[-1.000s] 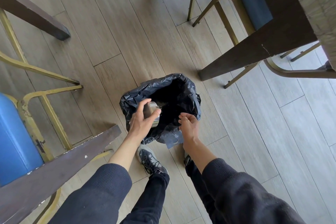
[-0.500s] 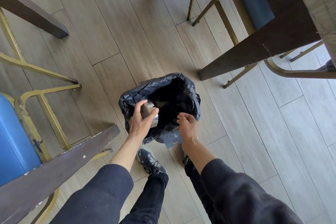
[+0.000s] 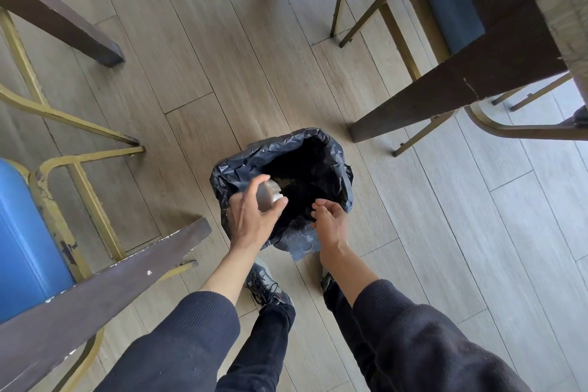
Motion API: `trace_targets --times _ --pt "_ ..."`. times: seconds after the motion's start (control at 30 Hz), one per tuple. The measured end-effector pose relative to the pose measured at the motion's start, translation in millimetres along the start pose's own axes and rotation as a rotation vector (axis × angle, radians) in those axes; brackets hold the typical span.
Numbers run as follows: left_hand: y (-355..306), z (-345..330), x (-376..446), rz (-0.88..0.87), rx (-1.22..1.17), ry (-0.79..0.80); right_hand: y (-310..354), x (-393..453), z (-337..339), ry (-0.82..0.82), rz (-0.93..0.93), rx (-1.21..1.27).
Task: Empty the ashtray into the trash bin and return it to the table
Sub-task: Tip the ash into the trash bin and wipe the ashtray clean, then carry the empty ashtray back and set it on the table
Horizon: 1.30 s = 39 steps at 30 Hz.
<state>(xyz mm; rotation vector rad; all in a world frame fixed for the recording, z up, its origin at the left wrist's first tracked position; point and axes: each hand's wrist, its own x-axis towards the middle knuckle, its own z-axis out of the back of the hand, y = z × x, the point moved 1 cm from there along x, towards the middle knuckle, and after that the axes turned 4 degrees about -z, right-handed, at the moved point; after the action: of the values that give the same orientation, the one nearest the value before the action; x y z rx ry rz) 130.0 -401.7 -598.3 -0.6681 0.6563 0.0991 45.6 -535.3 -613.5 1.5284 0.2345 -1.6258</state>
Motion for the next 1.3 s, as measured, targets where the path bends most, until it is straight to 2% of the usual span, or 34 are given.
trace_targets --times 0.13,0.23,0.33,0.53,0.63,0.73,0.83,1.03,1.13,1.3 --pt "2.7 1.6 -2.3 0.049 -0.055 -0.016 1.1 -4.6 -2.4 0.024 -0.001 0.002" --pt "5.4 4.2 -0.1 0.099 -0.182 0.023 3.2 -5.6 -3.3 0.064 -0.008 -0.007" --pt "7.7 6.9 -1.5 0.092 -0.201 0.083 1.7 -5.7 -7.2 0.138 -0.077 -0.029" --pt "-4.8 13.1 2.6 0.235 -0.286 0.145 -0.2 -18.2 -18.4 0.329 -0.275 -0.001" --pt "-3.6 13.7 2.5 0.34 -0.552 0.203 -0.4 -26.4 -21.1 0.431 -0.34 0.061" --pt "-4.0 19.0 -4.0 0.384 -0.784 0.267 2.0 -31.2 -22.5 0.479 -0.292 0.082" --pt "0.2 24.5 -7.1 0.388 -0.913 0.29 5.4 -32.0 -24.9 0.464 -0.17 0.015" --pt "5.8 31.1 0.3 0.339 -1.007 0.282 4.9 -26.6 -28.8 0.348 -0.094 0.026" --pt "15.9 33.3 3.2 0.262 -0.954 0.21 4.2 -20.8 -26.6 0.278 -0.06 0.009" --pt "31.0 32.5 0.6 0.107 -0.718 0.143 6.0 -13.5 -20.0 0.213 0.066 -0.19"
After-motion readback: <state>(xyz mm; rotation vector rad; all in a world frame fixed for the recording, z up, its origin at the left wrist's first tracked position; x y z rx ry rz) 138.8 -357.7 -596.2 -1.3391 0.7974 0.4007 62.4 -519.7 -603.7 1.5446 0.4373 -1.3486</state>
